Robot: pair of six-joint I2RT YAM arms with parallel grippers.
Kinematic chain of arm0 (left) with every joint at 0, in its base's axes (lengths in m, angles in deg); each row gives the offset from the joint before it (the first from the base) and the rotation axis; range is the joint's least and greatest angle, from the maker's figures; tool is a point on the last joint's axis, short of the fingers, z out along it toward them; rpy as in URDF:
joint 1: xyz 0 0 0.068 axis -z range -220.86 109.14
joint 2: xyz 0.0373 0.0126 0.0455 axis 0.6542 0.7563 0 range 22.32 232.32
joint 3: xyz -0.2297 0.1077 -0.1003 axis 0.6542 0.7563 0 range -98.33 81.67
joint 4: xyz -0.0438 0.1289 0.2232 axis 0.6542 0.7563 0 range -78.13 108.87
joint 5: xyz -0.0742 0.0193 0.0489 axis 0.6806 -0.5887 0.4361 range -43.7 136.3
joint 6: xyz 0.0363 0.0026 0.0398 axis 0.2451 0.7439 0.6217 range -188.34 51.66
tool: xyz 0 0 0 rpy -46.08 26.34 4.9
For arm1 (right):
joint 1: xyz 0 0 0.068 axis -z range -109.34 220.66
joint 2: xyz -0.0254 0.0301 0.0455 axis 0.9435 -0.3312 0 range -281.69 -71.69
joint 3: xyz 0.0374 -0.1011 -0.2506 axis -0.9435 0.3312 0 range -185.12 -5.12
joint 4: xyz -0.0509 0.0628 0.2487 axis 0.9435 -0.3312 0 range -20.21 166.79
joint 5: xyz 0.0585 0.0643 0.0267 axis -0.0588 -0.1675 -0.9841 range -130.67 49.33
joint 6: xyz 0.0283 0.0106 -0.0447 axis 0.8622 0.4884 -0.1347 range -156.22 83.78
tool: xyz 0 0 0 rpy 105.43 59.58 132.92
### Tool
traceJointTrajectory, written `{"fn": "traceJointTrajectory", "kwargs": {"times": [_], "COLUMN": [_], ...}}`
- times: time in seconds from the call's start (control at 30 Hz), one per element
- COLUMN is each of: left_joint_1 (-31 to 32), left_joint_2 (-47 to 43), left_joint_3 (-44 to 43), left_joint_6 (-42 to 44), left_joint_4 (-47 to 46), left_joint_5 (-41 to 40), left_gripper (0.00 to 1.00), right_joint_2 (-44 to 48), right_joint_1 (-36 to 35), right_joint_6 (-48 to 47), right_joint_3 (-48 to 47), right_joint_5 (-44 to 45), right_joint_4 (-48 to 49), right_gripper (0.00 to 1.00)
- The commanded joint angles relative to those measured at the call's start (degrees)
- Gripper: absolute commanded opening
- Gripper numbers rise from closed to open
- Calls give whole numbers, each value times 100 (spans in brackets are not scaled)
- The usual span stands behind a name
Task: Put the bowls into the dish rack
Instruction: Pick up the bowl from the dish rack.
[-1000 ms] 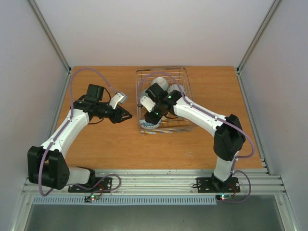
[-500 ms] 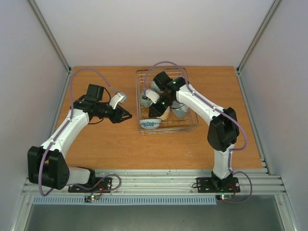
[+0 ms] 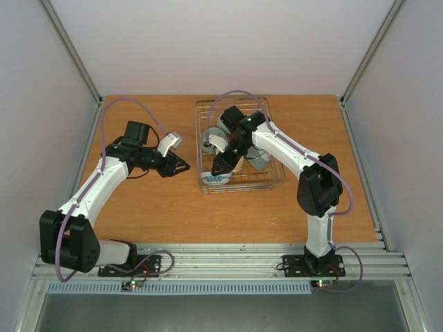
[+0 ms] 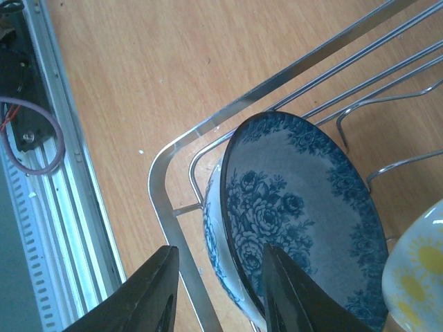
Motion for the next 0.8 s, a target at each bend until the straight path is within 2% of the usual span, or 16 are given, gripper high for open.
{"fn": "traceJointTrajectory", "kwargs": {"times": [0.0,0.1,0.47,0.67,0.77], "left_joint_1": [-52,-48,-48,-48,-48], "left_joint_2": [-53,-55,-9,5,27], "left_joint_3": [-1,-2,-1,7,0], "left_joint_6": [75,74,85,89,84], "left_joint_4": [-82,-81,-90,-93,-90], "left_joint_5": [7,7,-14,-21,-15], "left_gripper": [32,32,31,32,32], "right_joint_2": [51,-92,-651,-755,-731], "right_joint_1": [2,-4,-11,-11,-7], "right_joint_6": [-106,-139,-394,-490,-530], "right_joint_3": [-57,-127,-436,-473,-492], "right_joint_5": [-133,-120,-390,-465,-493], "right_joint_4": [-162,-251,-449,-492,-497], "right_gripper": [34,33,20,4,1]}}
